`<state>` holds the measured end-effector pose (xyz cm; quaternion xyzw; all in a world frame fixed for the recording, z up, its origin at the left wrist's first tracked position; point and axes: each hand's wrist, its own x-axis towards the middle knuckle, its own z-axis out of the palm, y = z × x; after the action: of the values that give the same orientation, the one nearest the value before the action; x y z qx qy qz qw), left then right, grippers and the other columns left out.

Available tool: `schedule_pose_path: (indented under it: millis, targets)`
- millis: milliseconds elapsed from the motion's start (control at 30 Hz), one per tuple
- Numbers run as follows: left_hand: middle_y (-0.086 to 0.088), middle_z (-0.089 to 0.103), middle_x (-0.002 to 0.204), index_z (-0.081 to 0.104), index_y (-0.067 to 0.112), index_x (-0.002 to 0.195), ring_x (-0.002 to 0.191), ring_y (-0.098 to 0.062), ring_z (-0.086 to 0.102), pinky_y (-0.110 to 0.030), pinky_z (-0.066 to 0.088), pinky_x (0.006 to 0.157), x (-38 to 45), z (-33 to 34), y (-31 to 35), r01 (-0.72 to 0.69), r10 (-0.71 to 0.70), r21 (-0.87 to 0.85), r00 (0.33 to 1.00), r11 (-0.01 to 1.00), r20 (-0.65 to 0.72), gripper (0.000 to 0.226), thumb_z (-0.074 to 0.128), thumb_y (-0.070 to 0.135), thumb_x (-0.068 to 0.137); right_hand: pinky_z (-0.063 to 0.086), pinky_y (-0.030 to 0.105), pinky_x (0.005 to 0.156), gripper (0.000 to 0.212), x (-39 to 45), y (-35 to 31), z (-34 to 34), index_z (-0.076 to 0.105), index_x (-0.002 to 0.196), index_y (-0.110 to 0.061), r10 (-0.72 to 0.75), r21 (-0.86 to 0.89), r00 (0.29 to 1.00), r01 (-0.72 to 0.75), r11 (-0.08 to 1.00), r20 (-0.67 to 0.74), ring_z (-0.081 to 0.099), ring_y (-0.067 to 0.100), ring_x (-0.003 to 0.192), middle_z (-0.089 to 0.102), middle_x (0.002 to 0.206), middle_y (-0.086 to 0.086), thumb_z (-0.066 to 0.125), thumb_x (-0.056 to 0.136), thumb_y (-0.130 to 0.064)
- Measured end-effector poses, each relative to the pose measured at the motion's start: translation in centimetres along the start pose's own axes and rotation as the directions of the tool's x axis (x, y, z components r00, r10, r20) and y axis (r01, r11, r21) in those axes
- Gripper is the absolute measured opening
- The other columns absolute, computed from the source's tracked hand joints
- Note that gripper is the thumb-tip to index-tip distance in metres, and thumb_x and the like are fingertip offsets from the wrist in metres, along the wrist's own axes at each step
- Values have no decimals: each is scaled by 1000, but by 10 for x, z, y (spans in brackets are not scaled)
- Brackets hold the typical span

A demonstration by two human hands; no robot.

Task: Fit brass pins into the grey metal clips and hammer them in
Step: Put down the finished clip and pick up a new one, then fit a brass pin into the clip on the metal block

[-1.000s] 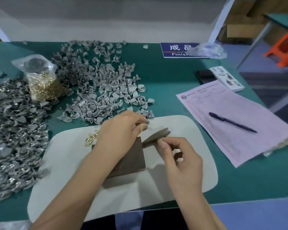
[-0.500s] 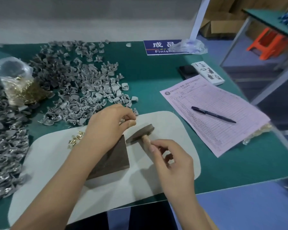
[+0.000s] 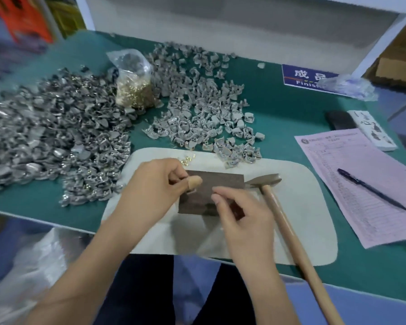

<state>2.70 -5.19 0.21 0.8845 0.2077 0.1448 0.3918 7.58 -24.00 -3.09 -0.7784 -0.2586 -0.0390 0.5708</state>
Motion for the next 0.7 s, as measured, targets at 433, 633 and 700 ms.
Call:
schedule_pose_path:
  millis: [433,633,700]
  targets:
    - [17,64,90,65,35,119,86,0,59,-7,38,71,-29,-5,-28,-124,131,-77,988,989,87,29,64,22,93,55,35,83,11,13,-14,13,76,98,-34,-22,-223,997,38,974,71,66,8,94,71,95,-22,71,91,-27]
    - [12,61,87,75,36,95,85,-7,58,-33,50,79,-23,-6,-24,-176,183,-90,979,980,84,11,73,27,89,55,40,79,11,16,-16,15,81,95,-30,44,-200,991,-18,980,123,67,12,90,67,94,-13,79,89,-20]
    - [11,60,85,76,35,93,84,-7,59,-35,50,78,-20,-5,-22,-183,193,-106,977,977,89,13,75,24,87,55,42,76,11,18,-19,18,81,93,-31,68,-208,989,-39,977,133,66,13,87,66,92,-12,80,88,-22]
